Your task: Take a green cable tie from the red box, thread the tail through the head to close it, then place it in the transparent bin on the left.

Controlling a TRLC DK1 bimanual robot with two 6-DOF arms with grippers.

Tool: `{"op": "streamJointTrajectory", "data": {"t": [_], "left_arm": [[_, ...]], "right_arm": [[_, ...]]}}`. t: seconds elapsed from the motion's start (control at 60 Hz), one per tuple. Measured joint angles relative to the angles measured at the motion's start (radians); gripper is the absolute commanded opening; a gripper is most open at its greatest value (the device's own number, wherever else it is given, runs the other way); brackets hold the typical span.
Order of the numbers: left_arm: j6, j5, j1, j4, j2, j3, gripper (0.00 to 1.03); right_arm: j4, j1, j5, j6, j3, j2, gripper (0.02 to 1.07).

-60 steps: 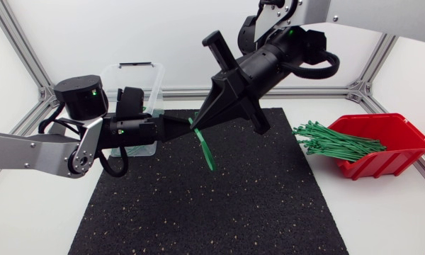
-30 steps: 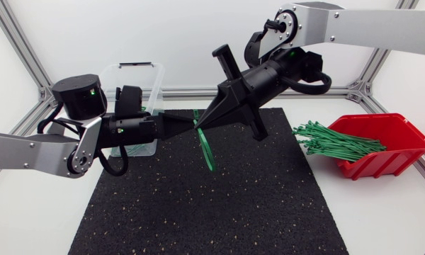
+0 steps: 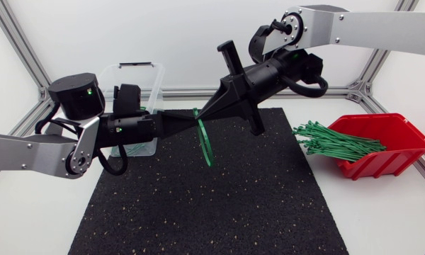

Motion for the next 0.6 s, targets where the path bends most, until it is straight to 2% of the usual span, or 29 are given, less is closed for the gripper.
{"op": "streamJointTrajectory", "data": {"t": [0.6], "left_arm": [[0.000,-0.003,0.000,0.012,-0.009,-0.011,0.03]], "right_arm": [[0.076,0.000,0.000,0.052,-0.031,-0.049,0.07]]}}
